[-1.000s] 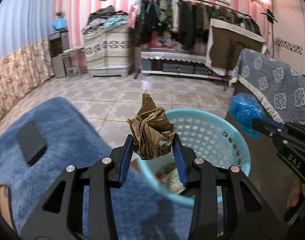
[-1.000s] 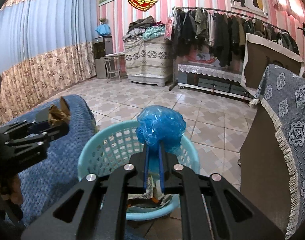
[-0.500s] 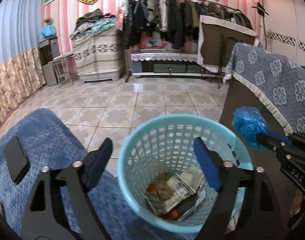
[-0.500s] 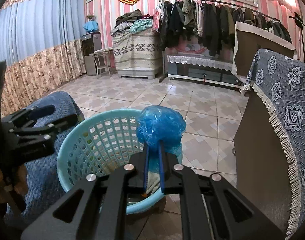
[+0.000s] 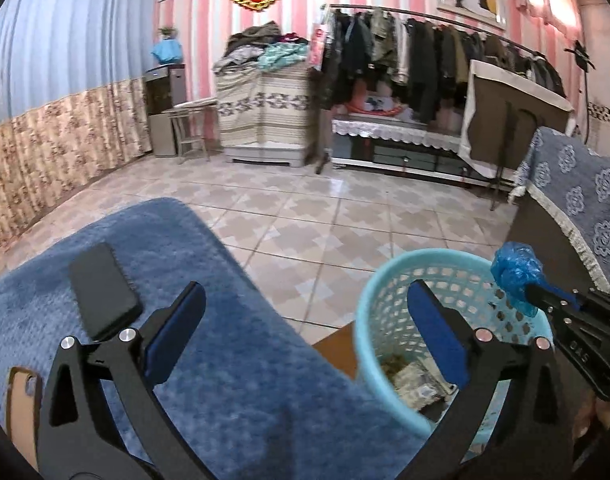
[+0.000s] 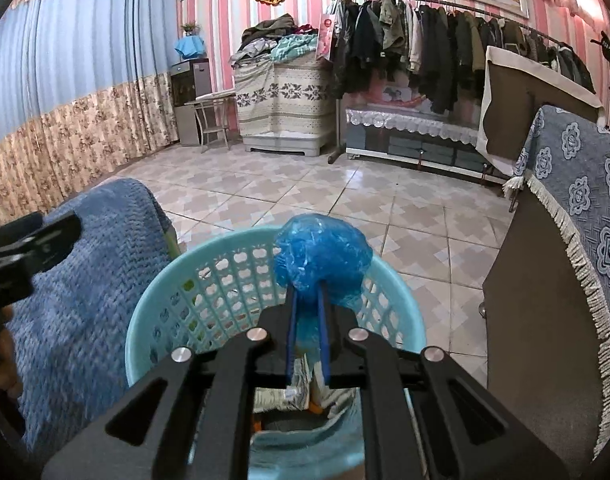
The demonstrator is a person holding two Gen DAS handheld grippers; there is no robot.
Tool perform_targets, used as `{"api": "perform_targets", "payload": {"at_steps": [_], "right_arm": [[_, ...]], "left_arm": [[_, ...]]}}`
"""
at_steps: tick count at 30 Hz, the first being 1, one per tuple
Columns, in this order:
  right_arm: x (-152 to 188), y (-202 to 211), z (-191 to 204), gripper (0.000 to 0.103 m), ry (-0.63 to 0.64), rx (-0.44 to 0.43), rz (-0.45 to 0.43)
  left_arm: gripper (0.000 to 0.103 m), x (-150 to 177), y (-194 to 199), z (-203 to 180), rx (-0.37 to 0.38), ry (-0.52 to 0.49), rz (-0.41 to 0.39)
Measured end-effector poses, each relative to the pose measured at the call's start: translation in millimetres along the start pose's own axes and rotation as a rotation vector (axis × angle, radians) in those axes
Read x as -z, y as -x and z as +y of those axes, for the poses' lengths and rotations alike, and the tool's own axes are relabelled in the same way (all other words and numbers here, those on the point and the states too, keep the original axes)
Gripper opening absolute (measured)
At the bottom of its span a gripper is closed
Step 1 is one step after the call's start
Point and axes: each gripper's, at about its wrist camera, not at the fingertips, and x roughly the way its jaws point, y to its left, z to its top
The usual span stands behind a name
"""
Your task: Collect trash
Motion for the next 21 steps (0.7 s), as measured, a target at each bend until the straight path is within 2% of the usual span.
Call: {"api": "perform_targets", "payload": {"at_steps": [2, 3, 4, 8, 10, 13, 18, 21], "right_arm": [[1, -5, 5, 0.026, 0.01, 0.007, 0.006], [1, -5, 7, 0.053, 0.014, 0.011, -0.002], [1, -3, 9, 0.072, 0.016, 0.018, -0.014], [1, -2, 13, 0.074, 0.028, 0.014, -0.003], [0, 4, 14, 0.087, 0.027, 0.033, -0.017], [1, 15, 15, 0.096, 0.022, 0.046, -0.036], [3, 32, 19, 0.098, 0.01, 0.03, -0.031], [7, 45, 27, 0.098, 0.008, 0.014, -0.039]], "left_arm": [[0.097, -1, 5, 9, -0.012, 0.016, -0.002], [0.097, -1, 8, 13, -0.018, 0.022, -0.003], [0.097, 0, 13, 18, -0.031, 0.027, -0.008], [0.098, 3, 31, 32, -0.067, 0.029, -0.02], [0.098, 5, 42, 37, -0.082, 0.032, -0.023], [0.098, 12, 59, 47, -0.094, 0.039, -0.022], [0.098, 26, 94, 62, -0.104, 0.053, -0.034], [0.098, 37, 118, 72, -0.138, 0.074, -0.037]]}}
